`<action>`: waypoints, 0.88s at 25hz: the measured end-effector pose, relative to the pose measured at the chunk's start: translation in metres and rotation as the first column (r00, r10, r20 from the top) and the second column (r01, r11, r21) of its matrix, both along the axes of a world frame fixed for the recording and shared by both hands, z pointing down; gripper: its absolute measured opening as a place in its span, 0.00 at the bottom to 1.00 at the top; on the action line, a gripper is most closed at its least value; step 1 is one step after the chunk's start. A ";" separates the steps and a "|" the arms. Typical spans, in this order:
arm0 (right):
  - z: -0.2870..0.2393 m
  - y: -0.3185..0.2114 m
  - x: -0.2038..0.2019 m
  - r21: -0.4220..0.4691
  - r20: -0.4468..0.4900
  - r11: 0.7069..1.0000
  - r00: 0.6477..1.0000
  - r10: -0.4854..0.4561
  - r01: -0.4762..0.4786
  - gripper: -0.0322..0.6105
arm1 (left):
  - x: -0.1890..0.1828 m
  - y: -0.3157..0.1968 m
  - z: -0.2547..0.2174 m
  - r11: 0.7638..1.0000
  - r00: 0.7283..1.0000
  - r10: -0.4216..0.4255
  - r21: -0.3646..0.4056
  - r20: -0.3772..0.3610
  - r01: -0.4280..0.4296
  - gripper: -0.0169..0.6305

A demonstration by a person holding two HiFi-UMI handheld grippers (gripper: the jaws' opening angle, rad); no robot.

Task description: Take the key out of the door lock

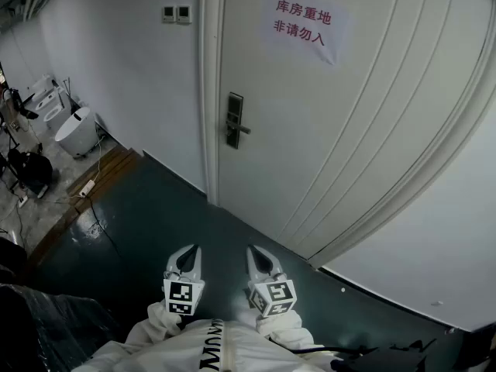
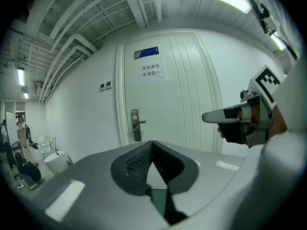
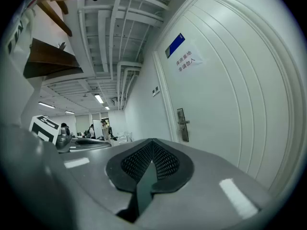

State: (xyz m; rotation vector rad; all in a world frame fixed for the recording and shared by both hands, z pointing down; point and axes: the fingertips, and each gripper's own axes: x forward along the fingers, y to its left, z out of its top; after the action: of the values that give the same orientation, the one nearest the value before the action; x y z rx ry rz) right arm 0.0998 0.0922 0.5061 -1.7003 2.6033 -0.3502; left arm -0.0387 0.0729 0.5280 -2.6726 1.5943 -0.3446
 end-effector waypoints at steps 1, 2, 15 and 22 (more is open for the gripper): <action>-0.001 0.002 -0.001 0.000 0.001 1.000 1.000 -0.002 0.002 0.03 | 0.000 0.002 -0.001 1.000 1.000 -0.001 0.002 -0.001 0.001 0.03; -0.001 0.004 -0.001 0.000 0.001 1.000 1.000 -0.003 0.003 0.03 | 0.000 0.004 -0.002 1.000 1.000 -0.003 0.004 -0.002 0.003 0.03; 0.003 0.030 0.008 0.001 -0.001 1.000 1.000 -0.012 0.012 0.04 | 0.006 0.034 0.003 1.000 1.000 -0.019 0.001 0.002 0.019 0.03; 0.000 0.039 0.017 0.009 0.043 0.999 0.998 -0.037 0.037 0.05 | 0.015 0.037 0.005 1.000 1.000 -0.029 -0.002 -0.008 0.029 0.03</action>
State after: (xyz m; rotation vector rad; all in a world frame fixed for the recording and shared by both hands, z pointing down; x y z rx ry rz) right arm 0.1164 0.1314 0.5061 -1.6251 2.6053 -0.3715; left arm -0.0238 0.1103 0.5334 -2.6577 1.6374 -0.3361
